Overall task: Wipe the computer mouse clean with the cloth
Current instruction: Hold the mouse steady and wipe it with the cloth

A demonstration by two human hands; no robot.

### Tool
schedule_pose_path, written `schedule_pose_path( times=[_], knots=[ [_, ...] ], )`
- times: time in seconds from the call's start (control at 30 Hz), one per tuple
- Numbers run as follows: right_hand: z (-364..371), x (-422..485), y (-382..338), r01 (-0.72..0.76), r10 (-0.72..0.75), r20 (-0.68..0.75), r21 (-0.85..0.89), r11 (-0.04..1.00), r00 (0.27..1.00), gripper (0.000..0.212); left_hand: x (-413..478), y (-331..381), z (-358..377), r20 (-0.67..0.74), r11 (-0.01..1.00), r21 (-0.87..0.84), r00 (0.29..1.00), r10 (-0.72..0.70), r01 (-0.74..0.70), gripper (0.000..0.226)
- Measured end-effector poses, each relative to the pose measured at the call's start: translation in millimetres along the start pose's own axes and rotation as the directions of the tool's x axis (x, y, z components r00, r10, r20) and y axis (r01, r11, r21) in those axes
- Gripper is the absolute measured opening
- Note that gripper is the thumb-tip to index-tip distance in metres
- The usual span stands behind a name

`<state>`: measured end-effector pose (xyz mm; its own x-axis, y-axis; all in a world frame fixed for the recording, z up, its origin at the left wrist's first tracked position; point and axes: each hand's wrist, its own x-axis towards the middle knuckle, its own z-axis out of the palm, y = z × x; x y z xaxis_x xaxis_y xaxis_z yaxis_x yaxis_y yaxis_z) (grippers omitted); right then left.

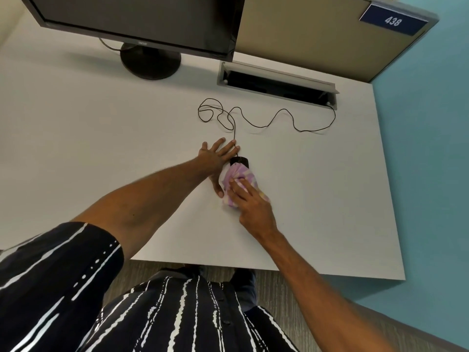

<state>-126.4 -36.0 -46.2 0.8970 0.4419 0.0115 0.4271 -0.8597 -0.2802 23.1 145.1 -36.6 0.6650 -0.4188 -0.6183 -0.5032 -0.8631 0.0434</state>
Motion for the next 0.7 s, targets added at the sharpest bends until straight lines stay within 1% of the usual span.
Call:
schedule_pose_path(
  times=[0.07,0.1,0.13,0.17,0.23,0.3,0.37,0.43,0.5,0.6,0.67,0.7],
  knots=[
    [-2.0,-11.4,3.3,0.02,-0.021,0.002,0.036,0.999,1.0,0.061,0.6,-1.3,0.5,-0.002,1.0,-0.011,1.0,0.005,-0.005,0.173],
    [-4.3,-16.0,6.4,0.031,-0.031,-0.008,0.05,0.998,1.0,0.054,0.5,-2.1,1.1,-0.007,1.0,-0.019,1.0,0.007,-0.007,0.174],
    [-6.0,-21.1,10.9,0.036,-0.033,-0.038,0.076,0.996,0.999,0.046,0.2,-3.0,1.8,-0.014,1.0,-0.026,1.0,0.006,-0.006,0.174],
    [-8.1,-27.0,15.1,0.021,-0.01,-0.088,0.124,0.992,0.996,0.042,-0.3,-3.3,2.5,-0.017,1.0,-0.03,1.0,0.006,-0.007,0.175],
    [-13.8,-35.5,24.4,-0.055,0.107,-0.209,0.237,0.97,0.972,0.049,-0.2,-3.5,3.6,-0.015,0.999,-0.036,1.0,0.011,-0.012,0.176],
    [-22.1,-32.3,35.4,-0.133,0.231,-0.321,0.298,0.945,0.919,0.058,0.9,-4.8,4.4,-0.025,0.999,-0.044,0.999,0.02,-0.021,0.176],
    [-32.8,-15.4,42.9,-0.178,0.298,-0.387,0.315,0.932,0.873,0.065,1.4,-5.5,4.8,-0.027,0.998,-0.049,0.999,0.026,-0.027,0.176],
    [-43.0,10.3,46.5,-0.2,0.32,-0.401,0.312,0.929,0.858,0.066,2.8,-4.0,4.1,-0.006,0.999,-0.04,1.0,0.015,-0.015,0.176],
    [-50.0,38.7,45.6,-0.236,0.325,-0.33,0.281,0.93,0.886,0.065,5.0,-2.4,1.7,0.027,1.0,-0.03,1.0,-0.003,0.004,0.176],
    [-46.6,71.5,39.0,-0.252,0.279,-0.108,0.211,0.944,0.954,0.06,7.0,-0.7,0.8,0.049,1.0,-0.023,0.999,-0.009,0.011,0.173],
    [-36.9,77.9,33.2,-0.251,0.249,0.036,0.198,0.948,0.968,0.057,7.8,0.4,0.4,0.068,1.0,-0.003,0.998,-0.014,0.015,0.17],
    [-31.2,76.4,30.7,-0.237,0.227,0.073,0.182,0.954,0.971,0.057,8.4,0.7,0.1,0.08,1.0,0.009,0.997,-0.019,0.019,0.17]
  ],
)
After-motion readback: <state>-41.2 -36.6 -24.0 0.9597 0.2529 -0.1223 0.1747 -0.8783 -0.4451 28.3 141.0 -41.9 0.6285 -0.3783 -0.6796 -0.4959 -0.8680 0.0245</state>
